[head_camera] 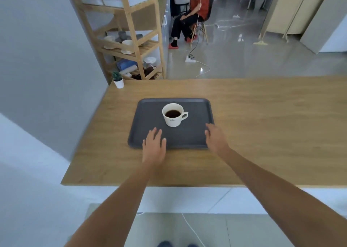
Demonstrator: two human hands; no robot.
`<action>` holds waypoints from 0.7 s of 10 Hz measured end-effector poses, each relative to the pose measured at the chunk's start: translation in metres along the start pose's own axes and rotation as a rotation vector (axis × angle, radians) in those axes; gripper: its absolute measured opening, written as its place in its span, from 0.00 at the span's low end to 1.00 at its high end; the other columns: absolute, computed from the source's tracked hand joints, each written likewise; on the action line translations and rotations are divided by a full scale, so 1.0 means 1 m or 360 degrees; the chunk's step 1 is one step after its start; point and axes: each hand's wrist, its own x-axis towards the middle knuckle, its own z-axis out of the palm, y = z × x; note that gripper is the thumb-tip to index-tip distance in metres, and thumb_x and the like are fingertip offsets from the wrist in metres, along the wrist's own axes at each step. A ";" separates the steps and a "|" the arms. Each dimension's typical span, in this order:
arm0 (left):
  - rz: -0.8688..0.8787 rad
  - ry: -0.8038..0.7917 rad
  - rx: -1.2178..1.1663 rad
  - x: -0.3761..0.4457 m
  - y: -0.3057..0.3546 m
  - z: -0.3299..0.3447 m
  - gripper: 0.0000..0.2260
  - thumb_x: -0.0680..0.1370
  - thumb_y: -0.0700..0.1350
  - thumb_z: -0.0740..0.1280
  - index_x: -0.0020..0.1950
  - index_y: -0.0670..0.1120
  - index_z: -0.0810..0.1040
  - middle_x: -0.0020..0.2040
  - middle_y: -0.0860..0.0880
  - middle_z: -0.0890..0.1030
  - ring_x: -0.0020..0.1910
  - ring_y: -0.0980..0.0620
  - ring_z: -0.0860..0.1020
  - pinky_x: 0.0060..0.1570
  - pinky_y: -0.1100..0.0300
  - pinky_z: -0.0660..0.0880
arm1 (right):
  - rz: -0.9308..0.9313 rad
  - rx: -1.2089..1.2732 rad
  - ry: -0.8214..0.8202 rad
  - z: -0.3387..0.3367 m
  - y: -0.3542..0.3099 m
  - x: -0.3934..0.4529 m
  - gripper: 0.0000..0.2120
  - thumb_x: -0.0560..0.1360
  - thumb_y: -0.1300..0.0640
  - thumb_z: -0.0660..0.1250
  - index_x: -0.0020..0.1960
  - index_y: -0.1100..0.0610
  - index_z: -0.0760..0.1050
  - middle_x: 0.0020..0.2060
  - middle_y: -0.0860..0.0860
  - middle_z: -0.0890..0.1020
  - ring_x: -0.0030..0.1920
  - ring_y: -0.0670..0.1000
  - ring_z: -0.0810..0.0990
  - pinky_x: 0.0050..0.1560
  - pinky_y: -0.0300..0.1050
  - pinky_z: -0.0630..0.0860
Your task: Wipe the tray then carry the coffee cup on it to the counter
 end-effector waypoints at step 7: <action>0.0220 -0.0178 0.0631 -0.063 -0.043 0.038 0.29 0.80 0.58 0.39 0.78 0.46 0.47 0.80 0.48 0.44 0.79 0.48 0.43 0.76 0.45 0.46 | -0.0272 0.0075 0.0192 0.009 -0.012 -0.071 0.32 0.79 0.42 0.51 0.77 0.58 0.54 0.78 0.57 0.54 0.78 0.55 0.51 0.77 0.56 0.51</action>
